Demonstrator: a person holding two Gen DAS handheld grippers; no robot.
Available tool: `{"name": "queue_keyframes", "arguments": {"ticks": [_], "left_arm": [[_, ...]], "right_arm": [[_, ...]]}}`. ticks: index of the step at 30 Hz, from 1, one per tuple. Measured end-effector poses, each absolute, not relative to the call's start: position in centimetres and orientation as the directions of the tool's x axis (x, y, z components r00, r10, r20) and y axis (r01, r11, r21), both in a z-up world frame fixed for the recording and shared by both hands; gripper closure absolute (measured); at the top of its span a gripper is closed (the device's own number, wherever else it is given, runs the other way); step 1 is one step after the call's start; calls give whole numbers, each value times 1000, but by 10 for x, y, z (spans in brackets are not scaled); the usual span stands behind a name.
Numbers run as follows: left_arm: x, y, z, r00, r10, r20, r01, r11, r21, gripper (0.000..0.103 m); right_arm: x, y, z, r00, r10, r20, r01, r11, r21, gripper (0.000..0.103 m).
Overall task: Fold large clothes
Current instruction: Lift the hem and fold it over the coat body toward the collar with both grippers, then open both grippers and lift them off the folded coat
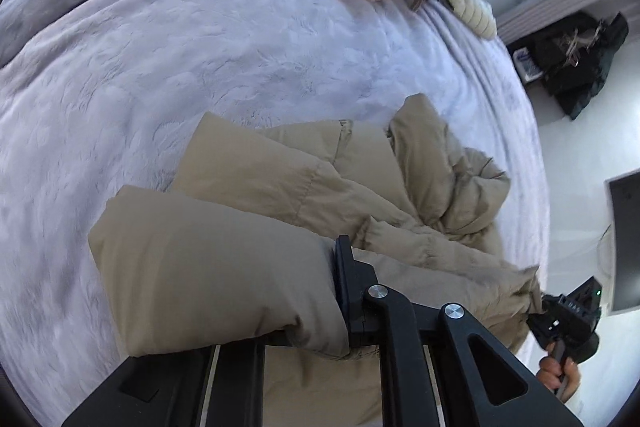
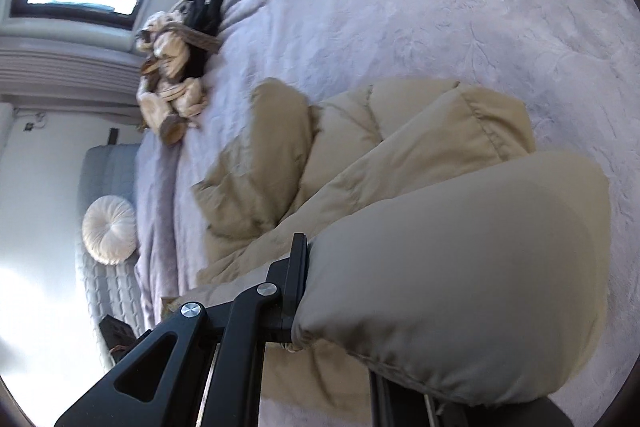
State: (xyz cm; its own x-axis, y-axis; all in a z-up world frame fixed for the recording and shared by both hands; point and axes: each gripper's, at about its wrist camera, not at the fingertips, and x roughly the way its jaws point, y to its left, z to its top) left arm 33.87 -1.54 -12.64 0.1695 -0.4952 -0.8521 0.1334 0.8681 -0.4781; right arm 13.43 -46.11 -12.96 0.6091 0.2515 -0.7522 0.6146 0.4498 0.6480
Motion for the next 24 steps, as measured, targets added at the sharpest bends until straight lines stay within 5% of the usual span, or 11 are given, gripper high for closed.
{"name": "queue_keyframes", "arguments": {"ticks": [7, 10, 12, 13, 14, 19, 20, 21, 23, 24], "left_arm": [[326, -13, -105, 165, -484, -859, 213, 868, -448, 84], [320, -13, -94, 166, -483, -860, 264, 862, -433, 78], [317, -15, -87, 180, -480, -859, 297, 859, -417, 39], [316, -16, -82, 211, -455, -865, 309, 871, -382, 9], [315, -17, -75, 263, -418, -869, 324, 887, -329, 5], [311, -10, -62, 355, -349, -867, 312, 919, -242, 5], [310, -9, -62, 369, -339, -866, 309, 923, -229, 13], [309, -8, -64, 375, -326, -868, 304, 928, -217, 21], [314, -7, -74, 347, -320, -882, 302, 928, -218, 62], [317, -7, -82, 329, -322, -888, 300, 927, -225, 73]], "right_arm": [[142, -461, -126, 580, 251, -775, 625, 474, 621, 89], [143, -460, -114, 589, 249, -769, 601, 502, 622, 68], [143, -461, -104, 607, 233, -759, 577, 527, 624, 39], [144, -461, -101, 609, 226, -760, 576, 534, 619, 39], [145, -462, -100, 606, 222, -764, 575, 541, 614, 39], [136, -459, -99, 594, 204, -778, 590, 548, 593, 39], [133, -457, -96, 592, 193, -782, 587, 562, 583, 42], [130, -454, -92, 585, 172, -793, 583, 591, 558, 58], [124, -447, -84, 548, 107, -830, 576, 671, 467, 83], [121, -444, -79, 526, 54, -849, 567, 721, 398, 89]]}}
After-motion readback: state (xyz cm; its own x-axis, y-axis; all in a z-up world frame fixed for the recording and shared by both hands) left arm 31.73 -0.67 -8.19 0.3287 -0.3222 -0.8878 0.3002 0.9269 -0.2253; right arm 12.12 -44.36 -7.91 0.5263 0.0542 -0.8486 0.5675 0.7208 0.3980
